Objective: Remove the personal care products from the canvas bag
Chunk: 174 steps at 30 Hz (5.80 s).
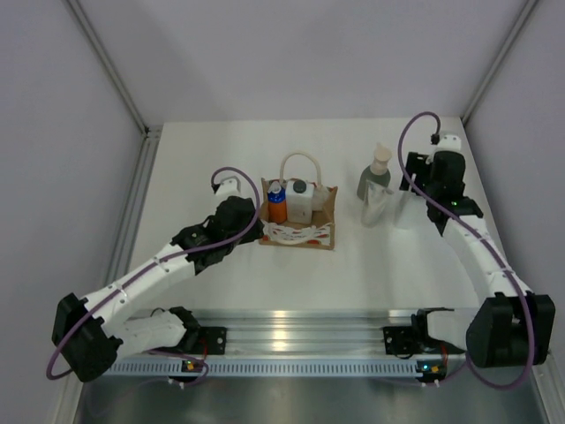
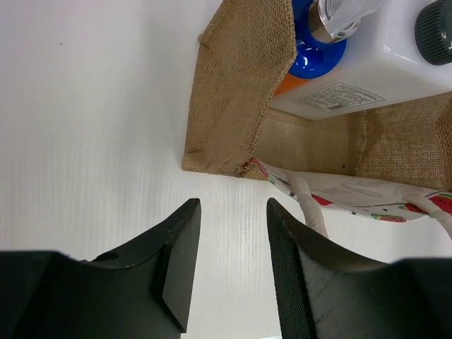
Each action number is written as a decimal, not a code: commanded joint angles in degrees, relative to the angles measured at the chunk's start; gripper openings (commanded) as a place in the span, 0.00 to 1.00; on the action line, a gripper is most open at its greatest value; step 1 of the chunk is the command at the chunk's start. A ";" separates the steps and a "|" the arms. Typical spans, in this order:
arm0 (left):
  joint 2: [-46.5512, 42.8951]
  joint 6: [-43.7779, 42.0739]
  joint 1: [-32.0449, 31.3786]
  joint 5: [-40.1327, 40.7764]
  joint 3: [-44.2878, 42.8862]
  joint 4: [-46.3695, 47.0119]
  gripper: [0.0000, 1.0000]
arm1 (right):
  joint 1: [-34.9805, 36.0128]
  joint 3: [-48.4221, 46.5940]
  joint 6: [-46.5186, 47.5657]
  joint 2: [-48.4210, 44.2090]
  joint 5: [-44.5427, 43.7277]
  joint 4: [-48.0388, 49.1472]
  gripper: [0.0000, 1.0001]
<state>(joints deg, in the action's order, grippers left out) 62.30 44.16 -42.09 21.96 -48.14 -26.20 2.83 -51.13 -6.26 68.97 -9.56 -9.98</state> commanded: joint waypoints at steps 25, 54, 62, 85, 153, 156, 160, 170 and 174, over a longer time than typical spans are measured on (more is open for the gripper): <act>6.87 -0.13 0.07 4.24 -7.76 0.62 0.63 | 31.62 -18.11 19.68 9.77 30.65 -3.88 0.73; -5.79 -3.99 0.07 1.77 -3.98 -2.89 0.85 | 32.06 -27.61 30.17 28.94 36.46 -8.83 0.53; -8.34 -4.87 0.07 3.09 -4.42 -4.91 0.85 | 32.50 -28.05 29.20 32.89 34.79 -8.66 0.53; -9.39 -5.93 0.07 2.74 -3.80 -5.97 0.85 | 32.68 -21.20 27.35 34.13 37.42 5.67 0.45; -10.45 -3.20 0.07 3.27 -1.78 -5.88 0.85 | 24.86 -25.78 -2.61 -5.68 23.80 -5.66 0.00; -10.53 -3.55 0.07 3.09 -1.96 -5.88 0.85 | 22.84 -23.93 -2.35 -9.28 22.40 -7.15 0.00; -10.54 -3.47 0.07 2.92 -2.05 -5.88 0.85 | 20.47 -20.95 -2.00 -13.15 23.09 -9.70 0.00; -10.36 -2.76 0.07 2.13 -2.04 -5.80 0.85 | 19.32 -11.98 -0.51 -23.26 14.06 -15.95 0.00; -10.80 -2.77 0.07 1.86 -2.48 -5.80 0.85 | 19.41 -7.41 -0.68 -25.46 10.62 -16.65 0.00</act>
<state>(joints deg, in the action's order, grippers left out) 52.62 40.82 -42.09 24.27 -50.09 -32.21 22.79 -58.74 -6.61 46.72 5.06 -32.53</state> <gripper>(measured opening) 0.850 0.473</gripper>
